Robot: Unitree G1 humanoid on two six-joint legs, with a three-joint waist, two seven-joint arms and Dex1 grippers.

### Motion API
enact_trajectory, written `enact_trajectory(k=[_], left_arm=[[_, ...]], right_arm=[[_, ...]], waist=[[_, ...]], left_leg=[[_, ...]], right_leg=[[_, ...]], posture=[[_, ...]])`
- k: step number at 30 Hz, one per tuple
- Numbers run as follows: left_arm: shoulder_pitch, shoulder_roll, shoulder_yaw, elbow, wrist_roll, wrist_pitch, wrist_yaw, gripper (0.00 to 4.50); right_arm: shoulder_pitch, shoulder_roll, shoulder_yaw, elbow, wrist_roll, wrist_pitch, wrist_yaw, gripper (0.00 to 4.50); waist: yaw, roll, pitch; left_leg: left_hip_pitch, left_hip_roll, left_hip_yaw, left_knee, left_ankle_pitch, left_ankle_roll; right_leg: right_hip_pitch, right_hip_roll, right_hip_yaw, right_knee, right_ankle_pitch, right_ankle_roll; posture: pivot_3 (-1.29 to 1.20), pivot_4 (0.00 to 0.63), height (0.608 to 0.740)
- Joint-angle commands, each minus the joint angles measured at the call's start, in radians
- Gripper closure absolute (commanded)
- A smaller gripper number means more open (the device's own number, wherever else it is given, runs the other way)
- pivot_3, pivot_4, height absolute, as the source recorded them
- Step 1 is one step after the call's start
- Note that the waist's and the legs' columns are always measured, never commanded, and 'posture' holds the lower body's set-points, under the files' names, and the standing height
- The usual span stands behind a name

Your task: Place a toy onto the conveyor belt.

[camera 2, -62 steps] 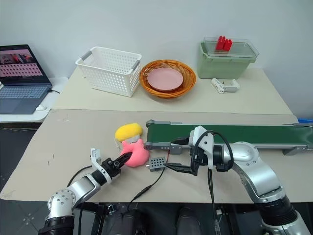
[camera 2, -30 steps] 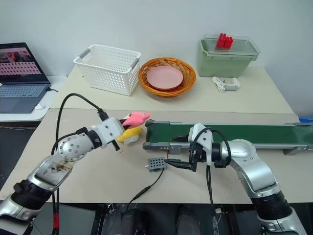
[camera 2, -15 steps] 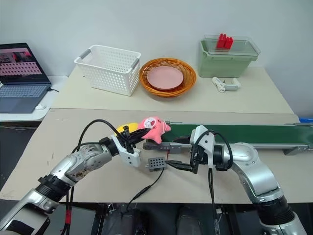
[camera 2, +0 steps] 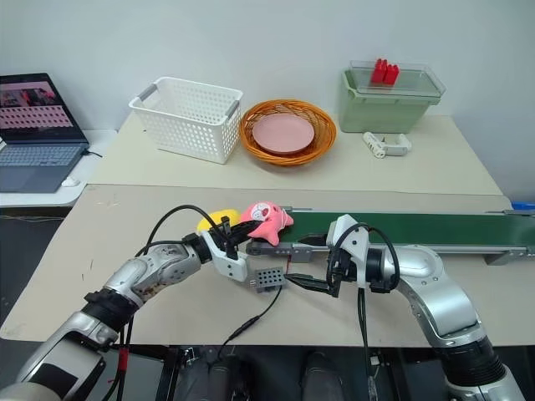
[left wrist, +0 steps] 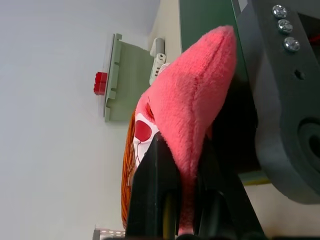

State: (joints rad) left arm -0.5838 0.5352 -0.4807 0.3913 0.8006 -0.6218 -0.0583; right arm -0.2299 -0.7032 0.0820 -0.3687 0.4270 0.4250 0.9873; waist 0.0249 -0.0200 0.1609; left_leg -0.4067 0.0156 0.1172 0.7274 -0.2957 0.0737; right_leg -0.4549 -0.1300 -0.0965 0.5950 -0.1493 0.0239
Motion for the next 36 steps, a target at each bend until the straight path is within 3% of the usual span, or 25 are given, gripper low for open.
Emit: enact_trajectory(k=[1, 7, 11, 12, 18, 29, 36], left_arm=[[-0.029, -0.015, -0.009, 0.017, 0.006, -0.014, 0.006, 4.39], [-0.031, -0.047, -0.009, 0.054, -0.033, -0.009, -0.029, 4.39], [-0.03, -0.062, -0.001, 0.076, -0.064, 0.003, -0.061, 3.22], [-0.031, -0.064, 0.0, 0.079, -0.065, 0.009, -0.064, 2.7], [-0.045, -0.067, 0.01, 0.086, -0.069, 0.05, -0.068, 0.61], [-0.024, -0.053, 0.038, 0.045, -0.113, 0.064, -0.103, 0.61], [0.028, 0.03, 0.076, -0.014, -0.156, 0.071, -0.157, 0.61]], right_arm=[[-0.008, -0.009, -0.04, -0.038, 0.022, 0.002, -0.004, 0.0], [-0.01, -0.008, -0.039, -0.04, 0.024, 0.003, -0.009, 0.0], [-0.009, -0.007, -0.039, -0.043, 0.025, 0.005, -0.014, 0.0], [-0.008, -0.007, -0.04, -0.045, 0.025, 0.006, -0.015, 0.0], [-0.003, -0.008, -0.042, -0.053, 0.029, 0.013, -0.015, 0.0], [-0.024, -0.003, -0.038, -0.034, 0.024, 0.008, -0.007, 0.0], [-0.037, -0.003, -0.04, -0.025, 0.022, 0.007, -0.008, 0.0]], waist=[[-0.001, 0.0, 0.0], [-0.008, 0.0, 0.0], [-0.012, 0.0, 0.0], [-0.012, 0.0, 0.0], [-0.012, 0.0, 0.0], [-0.015, 0.0, 0.0], [-0.022, 0.001, 0.0]], left_leg=[[0.0, 0.0, 0.0, 0.0, 0.0, -0.001], [0.0, 0.0, 0.0, 0.0, 0.002, -0.003], [0.0, 0.0, 0.0, 0.0, 0.0, -0.001], [0.001, 0.0, 0.0, 0.0, 0.001, -0.001], [0.003, 0.0, 0.0, 0.001, 0.0, 0.001], [0.007, 0.0, 0.0, 0.001, -0.002, 0.003], [0.007, 0.001, 0.0, 0.001, -0.001, 0.001]], right_leg=[[0.0, 0.0, 0.0, 0.0, 0.0, 0.0], [0.0, 0.0, 0.0, 0.0, 0.0, 0.0], [0.0, 0.0, 0.0, 0.0, 0.0, 0.0], [0.0, 0.0, 0.0, 0.0, 0.0, 0.0], [0.003, 0.0, 0.0, 0.0, 0.001, 0.001], [0.007, -0.001, 0.001, 0.0, 0.001, 0.0], [0.006, -0.001, 0.001, 0.001, 0.001, 0.0]], posture=[[0.0, 0.15, 0.74], [0.0, 0.15, 0.74], [0.0, 0.15, 0.74], [0.0, 0.15, 0.74], [0.0, 0.15, 0.74], [0.0, 0.15, 0.74], [0.0, 0.15, 0.74]])
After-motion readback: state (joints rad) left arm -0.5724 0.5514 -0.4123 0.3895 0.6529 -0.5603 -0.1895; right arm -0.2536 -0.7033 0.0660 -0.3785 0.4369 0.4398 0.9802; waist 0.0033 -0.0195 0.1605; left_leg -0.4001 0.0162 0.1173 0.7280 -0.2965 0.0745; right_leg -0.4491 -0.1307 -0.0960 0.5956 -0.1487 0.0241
